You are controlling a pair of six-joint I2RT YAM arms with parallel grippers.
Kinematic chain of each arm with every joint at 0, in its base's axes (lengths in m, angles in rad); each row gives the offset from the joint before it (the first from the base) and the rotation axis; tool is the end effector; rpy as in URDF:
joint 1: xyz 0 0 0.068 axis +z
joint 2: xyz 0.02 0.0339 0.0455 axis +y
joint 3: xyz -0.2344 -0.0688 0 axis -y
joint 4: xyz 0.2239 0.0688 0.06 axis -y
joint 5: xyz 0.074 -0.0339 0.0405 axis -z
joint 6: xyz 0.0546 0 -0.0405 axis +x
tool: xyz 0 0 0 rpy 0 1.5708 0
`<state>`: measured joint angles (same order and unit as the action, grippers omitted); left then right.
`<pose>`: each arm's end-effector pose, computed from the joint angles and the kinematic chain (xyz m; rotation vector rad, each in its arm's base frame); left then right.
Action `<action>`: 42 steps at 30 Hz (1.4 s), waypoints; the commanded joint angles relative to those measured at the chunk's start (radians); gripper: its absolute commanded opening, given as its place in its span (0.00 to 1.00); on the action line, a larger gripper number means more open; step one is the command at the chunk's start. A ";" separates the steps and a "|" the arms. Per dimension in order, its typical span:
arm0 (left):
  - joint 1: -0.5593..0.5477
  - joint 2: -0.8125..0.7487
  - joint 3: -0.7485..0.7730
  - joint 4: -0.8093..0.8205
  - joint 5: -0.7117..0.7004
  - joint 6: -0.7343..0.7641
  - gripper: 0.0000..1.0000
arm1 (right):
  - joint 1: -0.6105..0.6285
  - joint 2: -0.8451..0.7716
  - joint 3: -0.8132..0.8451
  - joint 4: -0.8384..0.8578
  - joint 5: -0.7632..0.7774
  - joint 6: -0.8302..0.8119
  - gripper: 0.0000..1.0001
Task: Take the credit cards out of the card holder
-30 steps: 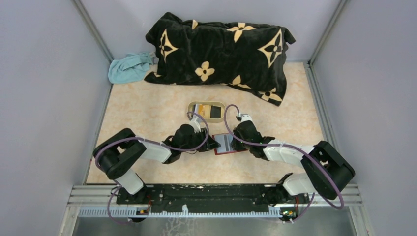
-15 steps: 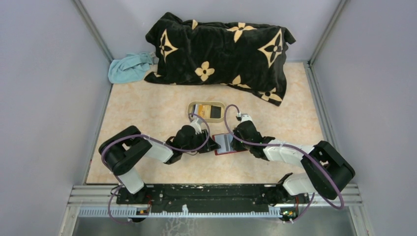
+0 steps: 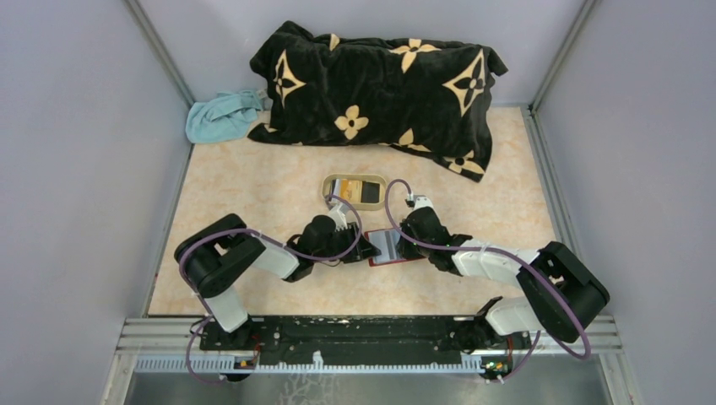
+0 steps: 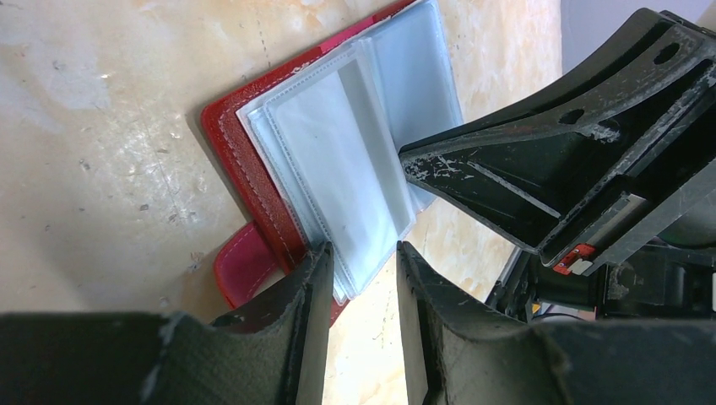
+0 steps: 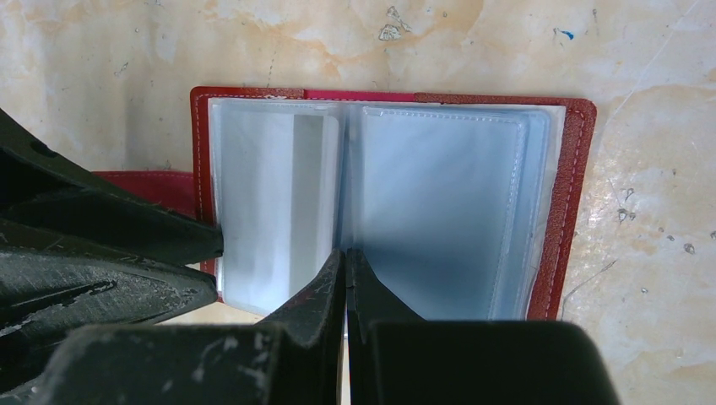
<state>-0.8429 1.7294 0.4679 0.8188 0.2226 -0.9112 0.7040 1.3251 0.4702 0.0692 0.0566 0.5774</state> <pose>0.1888 -0.2300 0.0954 0.0828 2.2703 -1.2642 0.1895 0.1569 0.1204 -0.1250 2.4218 0.5451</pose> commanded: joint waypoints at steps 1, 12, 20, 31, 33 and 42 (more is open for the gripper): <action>-0.005 0.024 0.017 0.073 0.029 -0.017 0.40 | 0.003 0.014 -0.006 0.020 -0.012 0.000 0.00; -0.005 -0.014 0.024 0.103 0.022 -0.027 0.40 | 0.003 0.034 -0.014 0.044 -0.024 0.003 0.00; -0.004 -0.055 0.054 0.072 0.034 -0.025 0.40 | 0.003 0.041 -0.018 0.053 -0.024 0.006 0.00; -0.008 -0.067 0.091 0.033 0.043 -0.009 0.40 | 0.003 0.045 -0.019 0.061 -0.028 0.008 0.00; -0.008 -0.055 0.095 0.041 0.049 -0.012 0.40 | 0.003 0.041 -0.019 0.058 -0.025 0.008 0.00; -0.014 -0.012 0.114 0.052 0.059 -0.014 0.39 | 0.003 -0.031 -0.032 0.029 -0.006 0.017 0.00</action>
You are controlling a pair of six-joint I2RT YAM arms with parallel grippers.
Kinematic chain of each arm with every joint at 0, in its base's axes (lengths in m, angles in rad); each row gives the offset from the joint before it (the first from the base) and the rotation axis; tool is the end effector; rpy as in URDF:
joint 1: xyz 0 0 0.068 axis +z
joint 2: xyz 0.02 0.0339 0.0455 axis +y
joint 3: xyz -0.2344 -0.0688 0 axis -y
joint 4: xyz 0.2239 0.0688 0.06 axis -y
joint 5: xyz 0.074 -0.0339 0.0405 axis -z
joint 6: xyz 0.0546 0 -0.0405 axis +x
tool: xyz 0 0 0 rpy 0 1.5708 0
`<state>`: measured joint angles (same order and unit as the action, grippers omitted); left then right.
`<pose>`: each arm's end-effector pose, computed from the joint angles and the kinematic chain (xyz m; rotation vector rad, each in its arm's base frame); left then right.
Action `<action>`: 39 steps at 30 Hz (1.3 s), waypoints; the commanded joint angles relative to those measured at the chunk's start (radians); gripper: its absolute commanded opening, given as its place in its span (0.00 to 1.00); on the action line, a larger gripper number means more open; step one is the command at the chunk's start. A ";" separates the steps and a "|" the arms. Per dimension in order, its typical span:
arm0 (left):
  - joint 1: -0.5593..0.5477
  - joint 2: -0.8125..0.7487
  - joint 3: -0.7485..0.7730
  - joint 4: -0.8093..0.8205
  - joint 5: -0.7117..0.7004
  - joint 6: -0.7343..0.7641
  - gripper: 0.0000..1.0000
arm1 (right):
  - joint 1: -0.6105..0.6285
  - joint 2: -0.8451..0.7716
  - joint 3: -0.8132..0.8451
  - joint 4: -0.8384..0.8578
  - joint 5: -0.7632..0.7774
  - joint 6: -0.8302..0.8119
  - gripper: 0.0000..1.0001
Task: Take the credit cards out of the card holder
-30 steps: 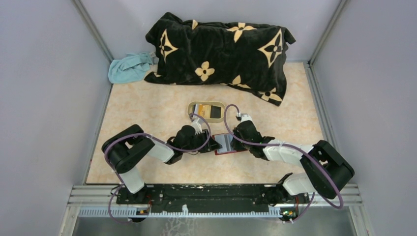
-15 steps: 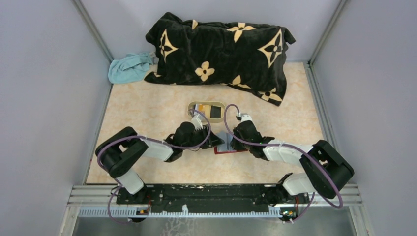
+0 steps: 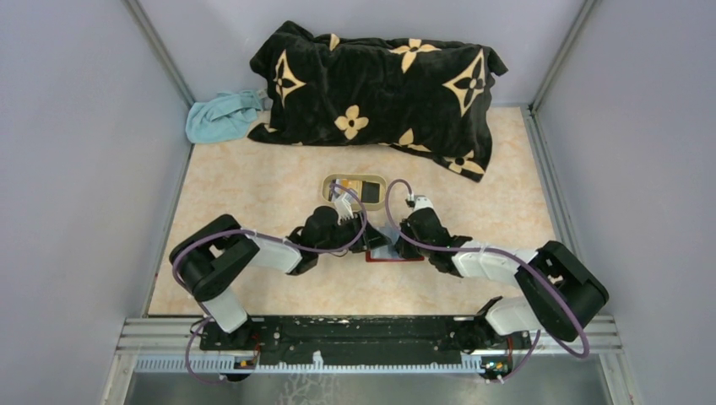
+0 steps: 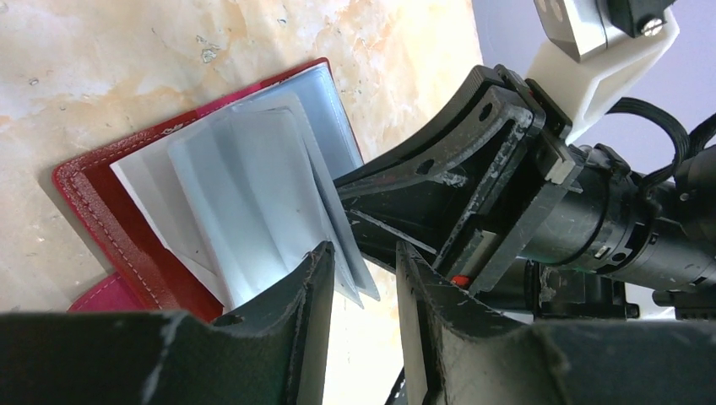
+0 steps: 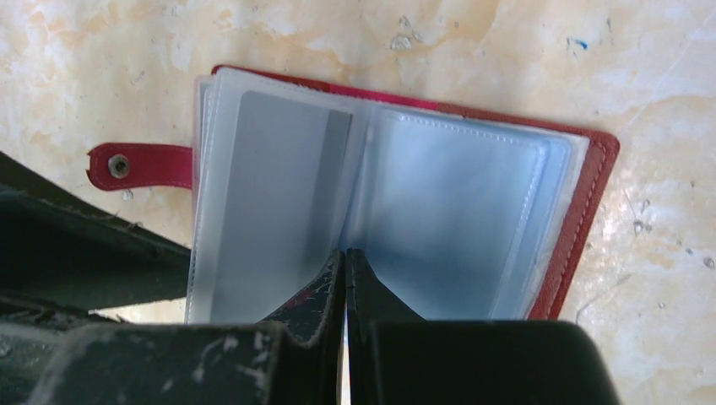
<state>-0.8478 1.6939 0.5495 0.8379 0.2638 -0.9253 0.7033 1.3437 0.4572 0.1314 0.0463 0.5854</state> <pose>0.1989 -0.2470 0.1289 0.1246 2.1421 -1.3912 0.1914 0.1590 0.1182 -0.1175 2.3978 0.5786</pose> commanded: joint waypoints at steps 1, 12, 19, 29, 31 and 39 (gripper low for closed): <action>-0.010 0.027 0.035 0.033 0.019 0.000 0.39 | 0.004 -0.063 -0.019 -0.043 0.008 0.009 0.00; -0.020 0.052 0.072 0.020 0.026 0.008 0.39 | 0.004 -0.242 0.001 -0.155 0.054 0.003 0.08; -0.023 0.069 0.085 0.016 0.029 0.009 0.39 | 0.004 -0.323 0.017 -0.201 0.082 0.000 0.34; -0.024 0.080 0.090 0.010 0.026 0.011 0.39 | 0.004 -0.353 0.037 -0.207 0.049 -0.017 0.43; -0.024 0.084 0.090 0.010 0.026 0.011 0.39 | 0.004 -0.362 0.037 -0.205 0.043 -0.019 0.43; -0.025 0.090 0.086 0.009 0.030 0.013 0.39 | 0.004 -0.381 0.040 -0.215 0.054 -0.017 0.43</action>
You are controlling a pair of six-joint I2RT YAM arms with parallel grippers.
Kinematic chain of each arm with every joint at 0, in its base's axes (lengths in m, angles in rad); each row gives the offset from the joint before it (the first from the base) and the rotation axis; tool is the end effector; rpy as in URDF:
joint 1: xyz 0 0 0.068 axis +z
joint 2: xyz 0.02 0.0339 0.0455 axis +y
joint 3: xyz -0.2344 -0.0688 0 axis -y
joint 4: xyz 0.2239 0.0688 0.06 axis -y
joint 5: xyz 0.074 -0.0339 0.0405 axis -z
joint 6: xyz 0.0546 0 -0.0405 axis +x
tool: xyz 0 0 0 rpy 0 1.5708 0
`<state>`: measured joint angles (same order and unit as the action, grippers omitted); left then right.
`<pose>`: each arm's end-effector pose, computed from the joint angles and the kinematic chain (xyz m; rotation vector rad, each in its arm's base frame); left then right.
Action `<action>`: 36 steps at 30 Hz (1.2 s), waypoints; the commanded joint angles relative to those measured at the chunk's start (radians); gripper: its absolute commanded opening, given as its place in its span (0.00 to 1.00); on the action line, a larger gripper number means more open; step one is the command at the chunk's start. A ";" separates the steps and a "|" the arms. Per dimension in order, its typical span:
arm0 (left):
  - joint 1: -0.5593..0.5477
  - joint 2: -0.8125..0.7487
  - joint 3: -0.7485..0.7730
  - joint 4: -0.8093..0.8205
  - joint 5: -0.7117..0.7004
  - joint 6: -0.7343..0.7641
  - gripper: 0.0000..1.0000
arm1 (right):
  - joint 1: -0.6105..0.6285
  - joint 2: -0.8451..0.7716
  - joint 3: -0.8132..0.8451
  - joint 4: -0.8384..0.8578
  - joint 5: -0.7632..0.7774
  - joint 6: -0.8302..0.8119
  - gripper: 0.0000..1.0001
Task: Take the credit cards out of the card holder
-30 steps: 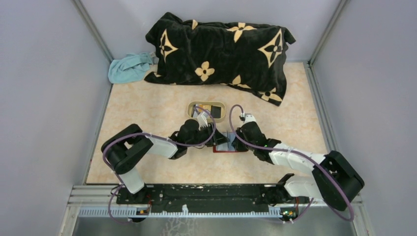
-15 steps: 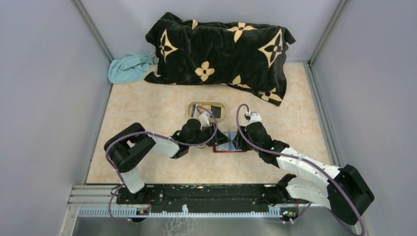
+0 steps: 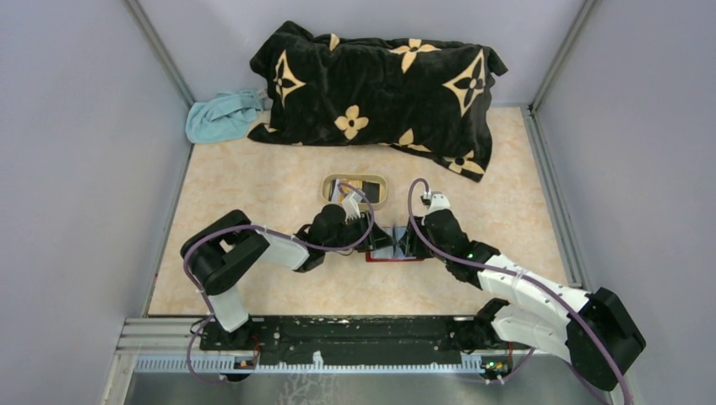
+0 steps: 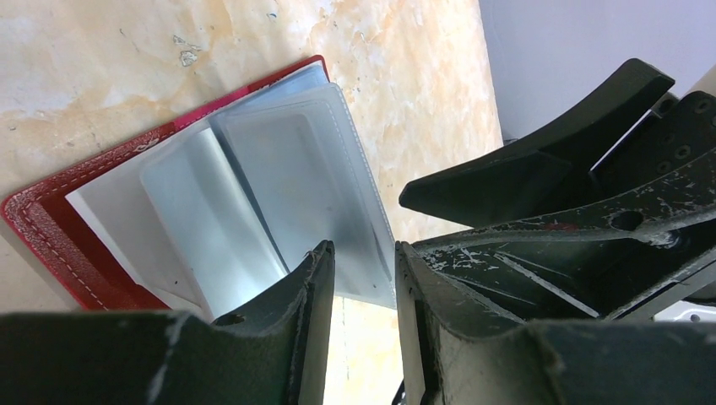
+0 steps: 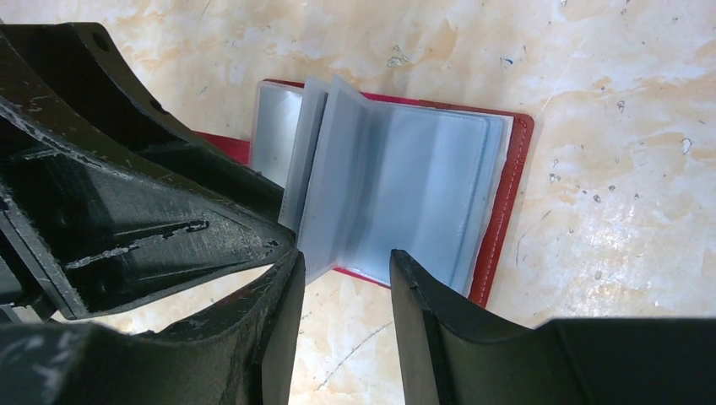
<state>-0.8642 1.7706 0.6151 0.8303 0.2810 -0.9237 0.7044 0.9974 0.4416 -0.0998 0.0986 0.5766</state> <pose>0.2038 -0.2620 0.1222 0.1553 2.1695 -1.4031 0.1684 0.1361 0.1650 -0.0906 2.2867 0.5828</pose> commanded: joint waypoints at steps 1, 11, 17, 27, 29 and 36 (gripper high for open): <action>-0.008 0.013 0.019 0.016 0.013 0.011 0.39 | 0.003 -0.039 0.057 0.010 0.012 -0.009 0.43; -0.007 0.008 0.004 0.025 0.015 0.011 0.38 | 0.003 -0.088 0.054 -0.012 0.052 -0.003 0.43; -0.006 -0.054 -0.060 0.015 -0.015 0.019 0.38 | 0.003 0.037 0.053 0.069 -0.001 -0.013 0.34; -0.007 -0.349 -0.148 -0.222 -0.164 0.129 0.39 | 0.003 0.191 0.069 0.166 -0.020 -0.001 0.24; -0.007 -0.390 -0.140 -0.258 -0.178 0.158 0.38 | 0.003 0.192 0.065 0.172 -0.015 -0.001 0.27; -0.008 -0.317 -0.076 -0.218 -0.106 0.176 0.00 | 0.001 0.219 0.045 0.242 -0.068 0.026 0.43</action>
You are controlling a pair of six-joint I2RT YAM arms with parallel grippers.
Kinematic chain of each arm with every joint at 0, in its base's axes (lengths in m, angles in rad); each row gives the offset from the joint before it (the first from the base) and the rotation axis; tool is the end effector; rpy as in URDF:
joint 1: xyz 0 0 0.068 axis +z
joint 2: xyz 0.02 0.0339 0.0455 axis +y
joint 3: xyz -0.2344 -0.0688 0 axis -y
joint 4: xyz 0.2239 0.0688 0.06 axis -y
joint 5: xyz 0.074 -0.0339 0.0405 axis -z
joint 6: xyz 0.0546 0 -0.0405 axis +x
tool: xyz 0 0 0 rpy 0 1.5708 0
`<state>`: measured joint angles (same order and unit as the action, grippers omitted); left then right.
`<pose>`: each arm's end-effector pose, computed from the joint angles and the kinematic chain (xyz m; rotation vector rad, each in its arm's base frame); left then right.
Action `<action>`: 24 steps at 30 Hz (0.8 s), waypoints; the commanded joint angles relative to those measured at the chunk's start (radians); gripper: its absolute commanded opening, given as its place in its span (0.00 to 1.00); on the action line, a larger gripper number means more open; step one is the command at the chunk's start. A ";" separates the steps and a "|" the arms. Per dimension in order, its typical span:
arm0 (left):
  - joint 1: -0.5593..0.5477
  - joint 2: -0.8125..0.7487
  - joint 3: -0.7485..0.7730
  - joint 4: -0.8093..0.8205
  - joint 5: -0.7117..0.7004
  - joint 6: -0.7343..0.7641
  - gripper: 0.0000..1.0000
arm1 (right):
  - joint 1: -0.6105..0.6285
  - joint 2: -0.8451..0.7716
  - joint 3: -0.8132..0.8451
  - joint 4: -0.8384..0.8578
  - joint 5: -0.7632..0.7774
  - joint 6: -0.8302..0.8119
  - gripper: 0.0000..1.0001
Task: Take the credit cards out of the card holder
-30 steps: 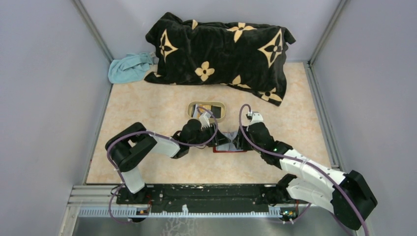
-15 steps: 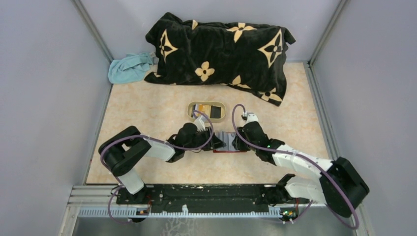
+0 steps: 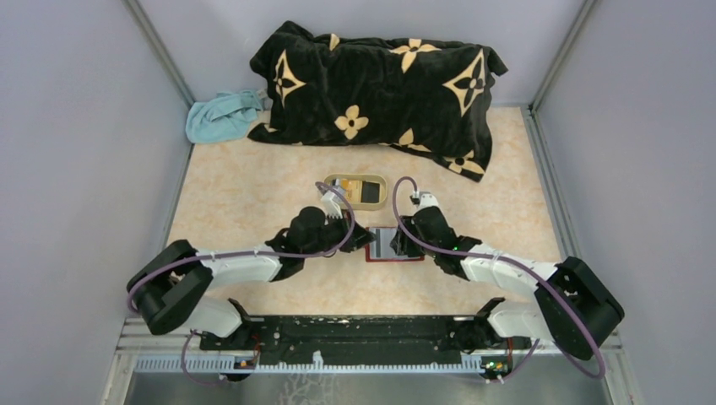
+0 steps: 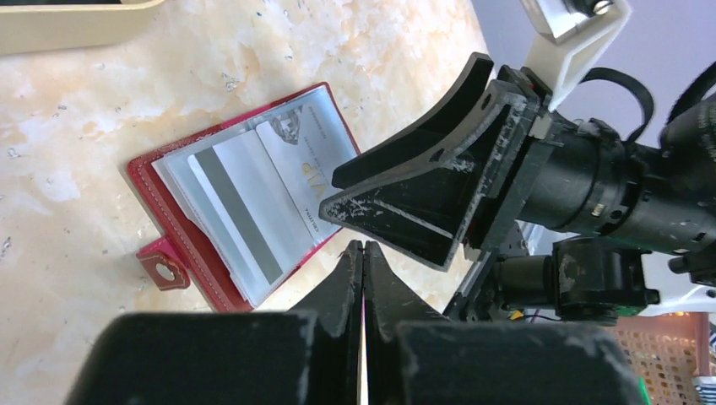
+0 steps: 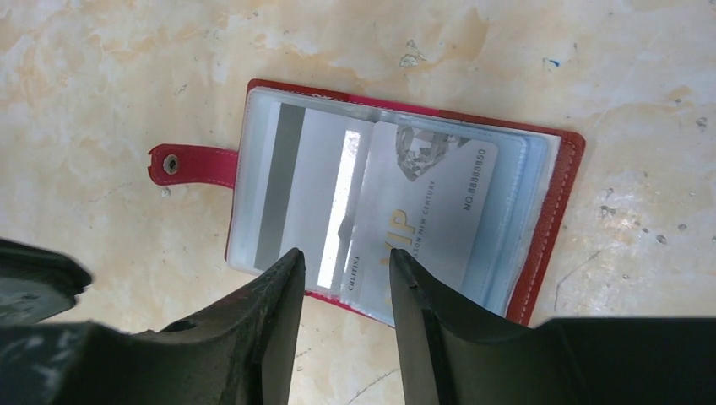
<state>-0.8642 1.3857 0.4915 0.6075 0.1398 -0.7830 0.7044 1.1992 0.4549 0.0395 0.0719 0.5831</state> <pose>0.1803 -0.2230 0.1707 0.1909 2.0486 -1.2248 0.1840 0.1512 0.1411 -0.1032 2.3422 0.5829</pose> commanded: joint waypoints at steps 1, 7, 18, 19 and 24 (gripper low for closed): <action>-0.008 0.096 0.053 0.030 0.051 0.034 0.00 | -0.003 0.024 0.026 0.121 -0.060 0.026 0.45; -0.006 0.261 0.073 0.124 0.108 0.004 0.00 | -0.087 0.042 -0.053 0.249 -0.187 0.081 0.49; 0.002 0.332 0.011 0.128 0.088 -0.002 0.00 | -0.105 0.074 -0.079 0.286 -0.232 0.072 0.49; 0.004 0.333 0.003 0.133 0.088 -0.002 0.00 | -0.104 0.080 -0.081 0.290 -0.237 0.073 0.49; 0.011 0.312 -0.038 0.128 0.074 0.000 0.00 | -0.106 0.095 -0.100 0.309 -0.243 0.074 0.49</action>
<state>-0.8612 1.7073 0.4889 0.7185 0.2207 -0.7853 0.6033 1.2839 0.3790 0.2771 -0.1501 0.6525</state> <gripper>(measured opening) 0.005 0.493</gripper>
